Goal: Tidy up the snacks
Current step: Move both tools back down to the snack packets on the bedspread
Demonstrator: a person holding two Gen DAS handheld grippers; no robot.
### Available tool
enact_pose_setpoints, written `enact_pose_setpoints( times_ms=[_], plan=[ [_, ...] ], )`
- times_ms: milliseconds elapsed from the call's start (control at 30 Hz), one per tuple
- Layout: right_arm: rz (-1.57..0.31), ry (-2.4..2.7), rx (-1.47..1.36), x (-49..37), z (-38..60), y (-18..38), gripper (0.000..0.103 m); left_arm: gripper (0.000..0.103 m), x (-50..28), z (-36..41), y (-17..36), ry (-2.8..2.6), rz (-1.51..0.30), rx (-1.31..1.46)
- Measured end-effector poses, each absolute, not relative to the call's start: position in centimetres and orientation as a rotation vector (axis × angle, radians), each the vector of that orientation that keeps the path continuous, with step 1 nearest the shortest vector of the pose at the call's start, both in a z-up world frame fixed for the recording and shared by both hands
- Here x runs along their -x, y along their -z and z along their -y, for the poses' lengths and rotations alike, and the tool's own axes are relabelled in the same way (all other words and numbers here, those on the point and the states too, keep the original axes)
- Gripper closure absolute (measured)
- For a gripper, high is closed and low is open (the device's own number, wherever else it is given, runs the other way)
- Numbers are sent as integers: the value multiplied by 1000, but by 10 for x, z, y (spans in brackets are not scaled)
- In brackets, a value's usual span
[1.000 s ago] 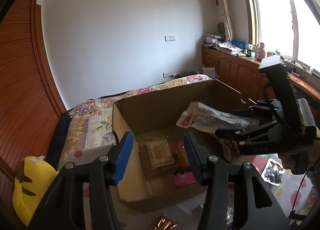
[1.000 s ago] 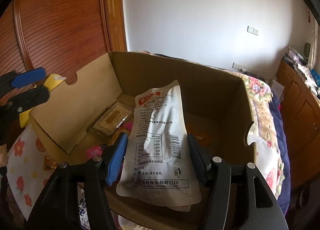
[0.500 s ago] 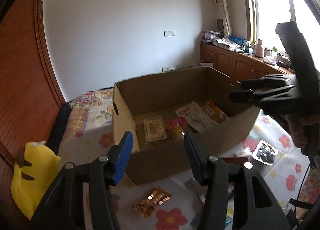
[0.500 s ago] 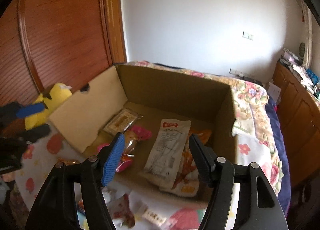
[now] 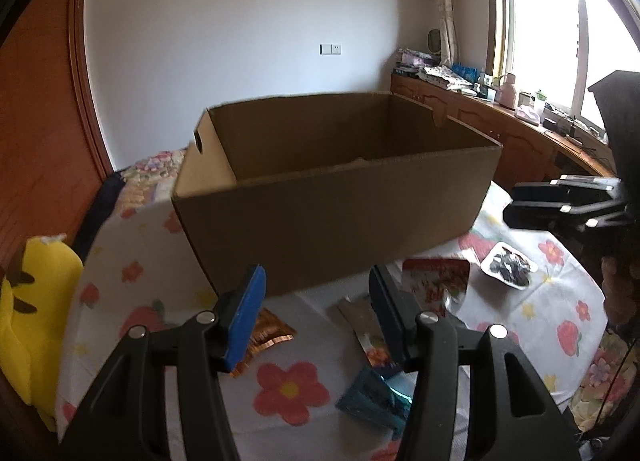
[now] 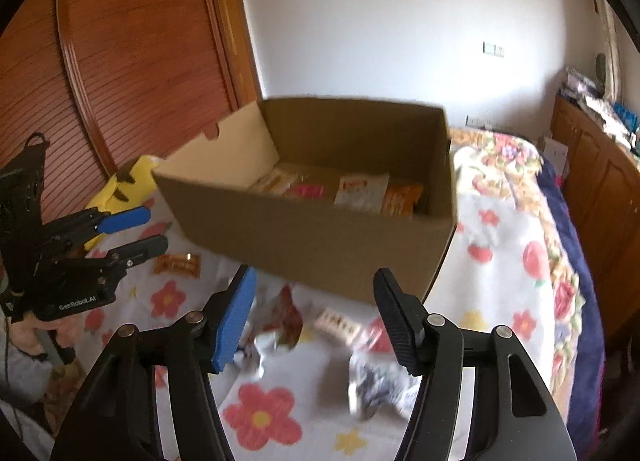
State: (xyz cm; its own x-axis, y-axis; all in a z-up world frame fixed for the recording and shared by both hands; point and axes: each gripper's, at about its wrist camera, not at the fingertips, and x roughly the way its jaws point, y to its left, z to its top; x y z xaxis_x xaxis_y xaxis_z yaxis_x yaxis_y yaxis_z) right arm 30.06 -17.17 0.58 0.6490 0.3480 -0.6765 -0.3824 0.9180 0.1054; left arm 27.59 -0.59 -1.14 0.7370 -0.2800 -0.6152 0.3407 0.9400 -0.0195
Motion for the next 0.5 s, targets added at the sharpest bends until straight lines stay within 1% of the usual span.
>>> enact_pose_setpoints(
  times_ms=[300,500],
  plan=[
    [-859,-464,-35,-306,163,44,52,48,-268,13,33,353,-708,-70],
    [-895,-490,-76,-315,159,60,57,48,-269,20,41,364,-732,-66]
  ],
)
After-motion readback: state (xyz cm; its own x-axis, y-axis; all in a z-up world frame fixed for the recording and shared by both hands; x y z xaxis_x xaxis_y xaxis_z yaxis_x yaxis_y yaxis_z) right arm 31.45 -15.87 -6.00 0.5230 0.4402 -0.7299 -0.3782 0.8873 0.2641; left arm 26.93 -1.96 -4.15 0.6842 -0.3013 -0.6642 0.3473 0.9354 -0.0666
